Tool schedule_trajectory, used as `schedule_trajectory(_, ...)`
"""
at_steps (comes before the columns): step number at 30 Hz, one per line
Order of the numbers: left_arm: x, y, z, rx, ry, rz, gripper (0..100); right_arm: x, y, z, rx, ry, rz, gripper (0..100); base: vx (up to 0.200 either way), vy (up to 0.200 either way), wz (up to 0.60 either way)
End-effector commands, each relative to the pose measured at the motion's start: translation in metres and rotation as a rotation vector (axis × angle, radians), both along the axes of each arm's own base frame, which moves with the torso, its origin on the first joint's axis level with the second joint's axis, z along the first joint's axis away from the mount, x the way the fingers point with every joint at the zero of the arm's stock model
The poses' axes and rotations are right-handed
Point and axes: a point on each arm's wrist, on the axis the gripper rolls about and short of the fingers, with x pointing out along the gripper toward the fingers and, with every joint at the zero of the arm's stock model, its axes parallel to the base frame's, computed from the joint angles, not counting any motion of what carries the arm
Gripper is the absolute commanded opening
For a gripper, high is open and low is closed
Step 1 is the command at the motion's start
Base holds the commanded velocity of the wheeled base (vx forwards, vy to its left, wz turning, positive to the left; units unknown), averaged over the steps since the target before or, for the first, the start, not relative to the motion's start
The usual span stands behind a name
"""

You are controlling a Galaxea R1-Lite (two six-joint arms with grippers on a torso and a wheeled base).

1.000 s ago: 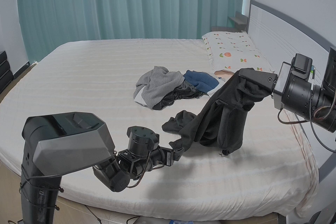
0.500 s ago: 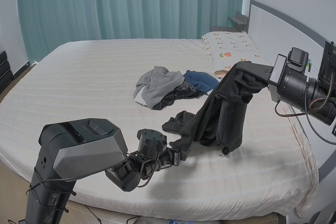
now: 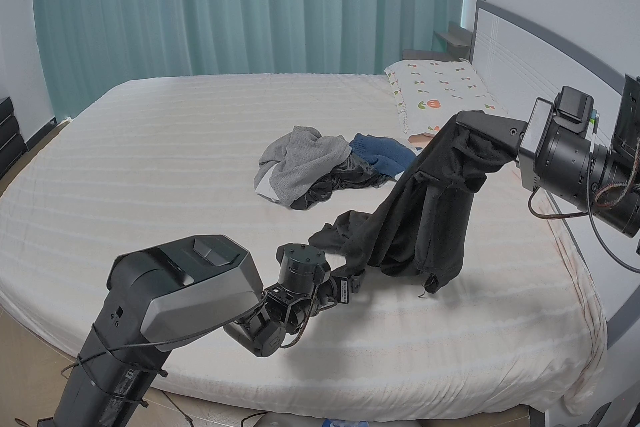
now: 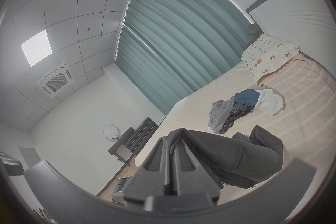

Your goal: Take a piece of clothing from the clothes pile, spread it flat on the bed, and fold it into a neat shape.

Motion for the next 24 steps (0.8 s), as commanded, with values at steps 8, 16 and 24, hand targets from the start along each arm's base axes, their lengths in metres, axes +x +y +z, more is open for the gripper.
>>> schedule_trajectory(8, -0.005, 0.017, 0.081, -0.148, 0.047, 0.196, 0, 0.014, -0.006, -0.014, -0.029, 0.046, -0.048, 0, 0.000, 0.000, 0.00)
schedule_trajectory(16, -0.041, 0.059, 0.226, -0.309, 0.141, 0.180, 0, 0.033, -0.001, -0.026, -0.055, 0.076, -0.065, 0, 0.000, 0.000, 0.00)
schedule_trajectory(24, -0.063, 0.083, 0.274, -0.366, 0.057, 0.176, 0, 0.053, 0.004, -0.015, -0.039, 0.037, -0.157, 0, 0.000, 0.000, 0.00)
